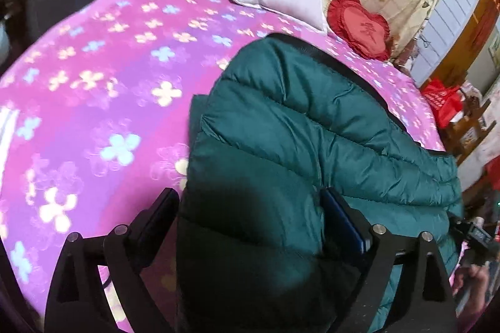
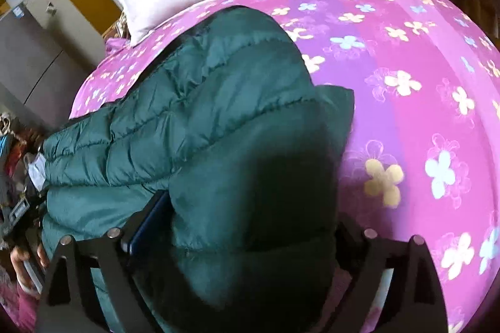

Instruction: Fold large clothes

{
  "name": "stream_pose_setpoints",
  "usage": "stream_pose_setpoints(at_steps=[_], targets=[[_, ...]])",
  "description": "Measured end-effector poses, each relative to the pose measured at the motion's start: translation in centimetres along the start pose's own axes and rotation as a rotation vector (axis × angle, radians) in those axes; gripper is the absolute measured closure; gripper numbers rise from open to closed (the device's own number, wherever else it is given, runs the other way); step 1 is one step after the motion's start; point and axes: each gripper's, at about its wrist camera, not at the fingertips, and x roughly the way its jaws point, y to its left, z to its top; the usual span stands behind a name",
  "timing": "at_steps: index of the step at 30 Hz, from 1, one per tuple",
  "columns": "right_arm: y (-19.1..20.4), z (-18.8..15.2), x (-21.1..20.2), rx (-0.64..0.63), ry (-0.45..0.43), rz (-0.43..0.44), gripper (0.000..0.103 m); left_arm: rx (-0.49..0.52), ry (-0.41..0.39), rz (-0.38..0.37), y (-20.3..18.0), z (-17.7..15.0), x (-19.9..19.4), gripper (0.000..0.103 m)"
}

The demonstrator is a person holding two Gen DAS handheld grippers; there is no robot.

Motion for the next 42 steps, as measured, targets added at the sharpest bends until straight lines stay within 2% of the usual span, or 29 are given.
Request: stream_pose_setpoints(at_steps=[2, 5, 10, 13, 20, 25, 28, 33, 36, 42], targets=[[0.5, 0.1, -1.0, -0.020, -0.015, -0.037, 0.009, -0.007, -0.010, 0.016, 0.0, 0.0, -1.1, 0.030], [1.9, -0.2, -4.0, -0.074, -0.084, -0.115, 0.009, 0.007, -0.069, 0.064, -0.3, -0.1, -3.3, 0.030], [4.3, -0.7, -9.0, -0.103, -0.192, -0.076, 0.009, 0.073, -0.152, 0.139, -2.6, -1.3, -5.7, 0.030], [5.7, -1.3, -10.0, -0.106, -0.245, -0.061, 0.008, 0.106, -0.169, 0.161, -4.3, -2.3, -6.0, 0.030], [10.3, -4.5, -8.3, -0.171, -0.274, -0.073, 0.008, 0.187, -0.216, 0.194, -8.0, -4.5, -6.3, 0.031], [13.1, -6.2, -7.2, -0.232, -0.275, -0.076, 0.008, 0.222, -0.229, 0.222, -9.3, -5.4, -6.3, 0.031], [14.1, -6.7, -6.9, -0.257, -0.279, -0.084, 0.008, 0.226, -0.225, 0.205, -9.7, -5.8, -6.2, 0.031], [14.3, -7.2, -6.6, -0.250, -0.292, -0.101, 0.006, 0.225, -0.232, 0.207, -10.2, -6.3, -6.1, 0.031], [14.4, -7.5, -6.1, -0.250, -0.278, -0.110, 0.006, 0.225, -0.236, 0.243, -10.5, -6.6, -5.8, 0.031], [14.4, -7.7, -6.1, -0.240, -0.286, -0.121, 0.005, 0.213, -0.236, 0.234, -10.5, -6.8, -5.7, 0.031]])
